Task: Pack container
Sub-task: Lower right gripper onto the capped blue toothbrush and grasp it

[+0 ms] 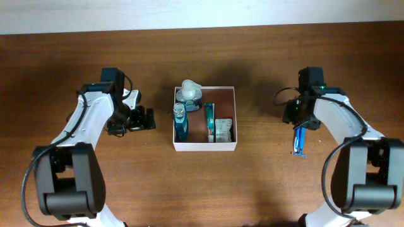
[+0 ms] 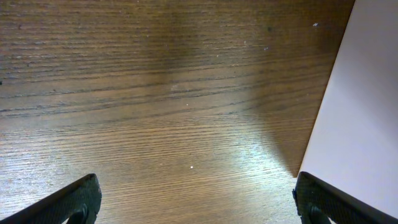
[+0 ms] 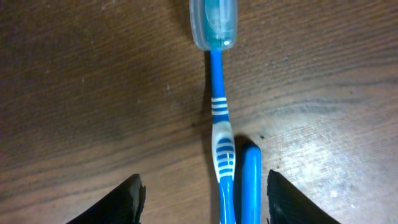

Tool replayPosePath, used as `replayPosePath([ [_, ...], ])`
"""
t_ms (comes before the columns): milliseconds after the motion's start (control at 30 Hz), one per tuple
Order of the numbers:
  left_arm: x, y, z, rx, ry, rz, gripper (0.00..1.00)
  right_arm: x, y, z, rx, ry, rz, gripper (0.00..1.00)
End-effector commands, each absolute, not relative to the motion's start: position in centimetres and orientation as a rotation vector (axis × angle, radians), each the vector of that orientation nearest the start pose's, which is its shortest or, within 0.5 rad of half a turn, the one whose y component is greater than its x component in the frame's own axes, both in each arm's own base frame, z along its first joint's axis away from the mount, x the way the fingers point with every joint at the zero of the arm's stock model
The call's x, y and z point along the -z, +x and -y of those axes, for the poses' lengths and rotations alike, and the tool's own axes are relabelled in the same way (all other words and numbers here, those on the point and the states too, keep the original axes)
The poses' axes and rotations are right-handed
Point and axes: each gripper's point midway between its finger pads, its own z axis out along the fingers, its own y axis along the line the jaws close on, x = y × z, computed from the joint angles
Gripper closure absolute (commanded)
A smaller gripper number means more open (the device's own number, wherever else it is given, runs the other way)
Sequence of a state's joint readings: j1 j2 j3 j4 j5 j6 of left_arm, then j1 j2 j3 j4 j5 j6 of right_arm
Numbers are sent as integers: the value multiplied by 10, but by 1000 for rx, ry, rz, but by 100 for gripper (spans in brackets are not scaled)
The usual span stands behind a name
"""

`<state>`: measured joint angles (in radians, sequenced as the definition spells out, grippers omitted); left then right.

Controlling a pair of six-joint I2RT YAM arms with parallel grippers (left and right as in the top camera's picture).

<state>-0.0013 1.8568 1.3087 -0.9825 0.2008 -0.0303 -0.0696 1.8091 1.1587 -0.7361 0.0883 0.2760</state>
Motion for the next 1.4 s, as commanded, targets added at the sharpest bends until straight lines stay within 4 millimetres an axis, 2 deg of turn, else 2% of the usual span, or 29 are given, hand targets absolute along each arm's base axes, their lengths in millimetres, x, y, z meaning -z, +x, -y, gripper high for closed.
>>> replayPosePath([
  [0,-48,344,33,312,-49,-3089,1,-18,354,41,99,512,-2923,43],
  [533,-48,344,33,312,-49,-3089,1,-16,361,44,99,490,-2904,44],
  [800,-48,344,33,312,-49,-3089,1,-6,350,54,83,537,-2936,44],
  [1000,-48,344,33,312,-49,-3089,1,-4,352,45,7,351,-2965,44],
  [1367,-48,344,33,312,-49,-3089,1,0,352,45,9,340,-2952,41],
])
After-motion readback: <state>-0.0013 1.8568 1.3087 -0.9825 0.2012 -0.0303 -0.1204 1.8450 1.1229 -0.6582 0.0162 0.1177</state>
